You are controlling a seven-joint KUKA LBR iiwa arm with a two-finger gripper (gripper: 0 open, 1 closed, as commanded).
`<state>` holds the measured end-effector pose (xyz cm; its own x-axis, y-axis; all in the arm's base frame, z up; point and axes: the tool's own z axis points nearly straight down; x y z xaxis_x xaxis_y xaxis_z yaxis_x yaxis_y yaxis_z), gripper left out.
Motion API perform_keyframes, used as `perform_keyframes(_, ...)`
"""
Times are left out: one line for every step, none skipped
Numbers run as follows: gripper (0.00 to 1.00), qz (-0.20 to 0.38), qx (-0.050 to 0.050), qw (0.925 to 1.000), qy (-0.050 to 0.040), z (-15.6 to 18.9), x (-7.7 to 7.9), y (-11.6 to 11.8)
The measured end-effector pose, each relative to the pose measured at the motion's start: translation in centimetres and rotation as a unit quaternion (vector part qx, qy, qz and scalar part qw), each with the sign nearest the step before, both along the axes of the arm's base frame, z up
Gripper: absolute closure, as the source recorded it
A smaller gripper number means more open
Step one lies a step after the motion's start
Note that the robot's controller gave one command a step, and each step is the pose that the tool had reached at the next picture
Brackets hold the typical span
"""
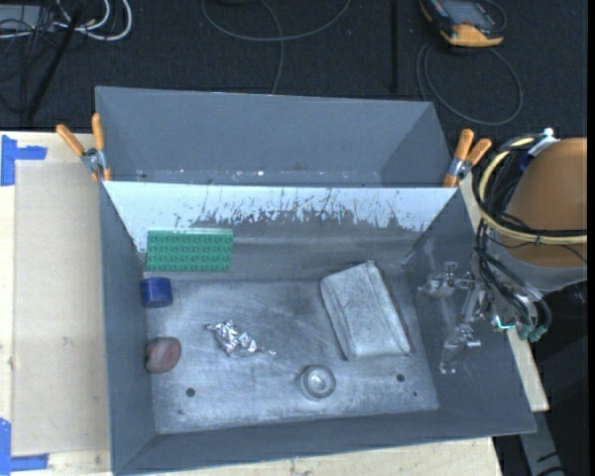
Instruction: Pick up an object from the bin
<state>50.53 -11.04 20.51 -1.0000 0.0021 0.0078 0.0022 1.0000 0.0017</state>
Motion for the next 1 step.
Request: perform_keyframes(0.0, 0.029, -0.004, 0.9995, -0.0133, -10.04, 5.25, 4.2)
